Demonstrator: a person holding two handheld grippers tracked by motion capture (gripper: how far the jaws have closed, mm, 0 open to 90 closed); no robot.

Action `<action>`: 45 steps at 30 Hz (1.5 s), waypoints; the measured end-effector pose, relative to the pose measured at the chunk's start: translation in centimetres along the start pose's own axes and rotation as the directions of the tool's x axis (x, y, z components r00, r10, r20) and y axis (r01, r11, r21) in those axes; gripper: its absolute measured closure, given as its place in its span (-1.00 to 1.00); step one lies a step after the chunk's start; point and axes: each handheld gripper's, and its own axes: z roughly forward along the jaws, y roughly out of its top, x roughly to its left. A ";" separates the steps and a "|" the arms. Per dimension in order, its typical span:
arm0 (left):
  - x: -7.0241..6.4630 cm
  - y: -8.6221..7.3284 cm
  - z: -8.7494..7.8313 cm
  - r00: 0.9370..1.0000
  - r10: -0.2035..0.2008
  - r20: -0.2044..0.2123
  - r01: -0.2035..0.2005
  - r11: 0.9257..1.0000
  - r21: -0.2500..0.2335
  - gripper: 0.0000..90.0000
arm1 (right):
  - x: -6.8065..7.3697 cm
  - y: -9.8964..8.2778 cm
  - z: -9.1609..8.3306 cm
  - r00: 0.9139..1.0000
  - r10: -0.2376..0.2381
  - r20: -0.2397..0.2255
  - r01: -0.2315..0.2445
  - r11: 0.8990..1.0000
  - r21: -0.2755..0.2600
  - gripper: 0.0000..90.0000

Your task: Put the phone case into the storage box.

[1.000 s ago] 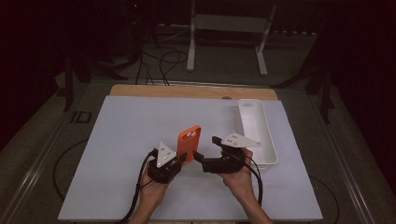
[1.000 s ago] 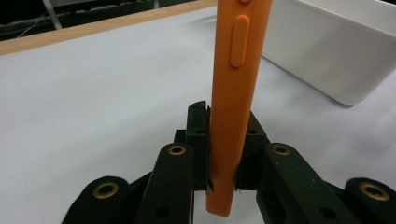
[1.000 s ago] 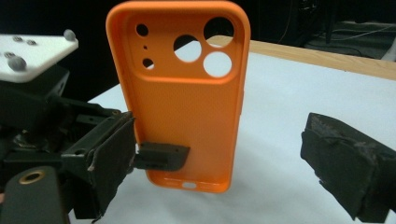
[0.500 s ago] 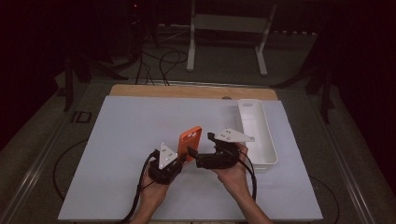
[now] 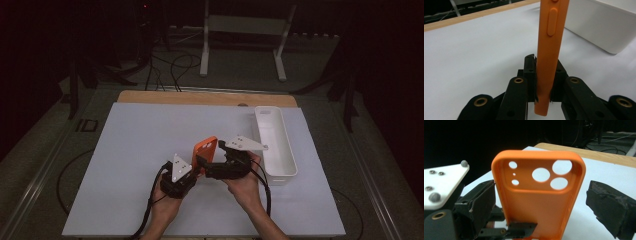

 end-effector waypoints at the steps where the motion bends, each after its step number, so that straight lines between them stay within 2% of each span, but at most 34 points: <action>1: -0.1 0.0 0.0 1.000 0.001 0.002 -0.001 1.000 0.002 0.79 | 0.0 0.0 0.1 1.000 0.008 -0.004 -0.008 1.000 -0.002 -0.80; 6: -0.6 -0.1 0.2 1.000 0.009 0.012 -0.009 1.000 0.008 0.79 | 0.1 0.1 0.5 1.000 0.027 -0.001 -0.027 1.000 -0.007 -0.80; 10: -0.7 -0.2 0.3 1.000 0.000 0.017 0.000 1.000 0.011 0.79 | 0.2 0.2 0.7 0.999 0.031 0.013 -0.031 1.000 -0.005 -0.79; 14: -0.8 -0.2 0.3 1.000 -0.002 0.014 0.002 1.000 0.012 0.79 | 0.1 0.1 0.8 0.999 0.042 0.026 -0.042 0.999 0.000 -0.70; 18: -0.8 -0.2 0.4 1.000 -0.010 0.016 0.010 1.000 0.014 0.79 | 0.2 0.1 0.9 0.998 0.046 0.037 -0.046 0.999 0.000 -0.68; 32: -0.7 -0.3 0.5 0.999 -0.023 0.029 0.022 1.000 0.018 0.78 | 0.6 0.0 0.9 0.998 0.013 0.066 -0.013 1.000 -0.007 -0.64; 45: -0.5 -0.3 0.5 0.999 -0.020 0.033 0.019 1.000 0.017 0.77 | 0.5 0.0 0.9 0.998 0.020 0.060 -0.020 1.000 -0.008 -0.64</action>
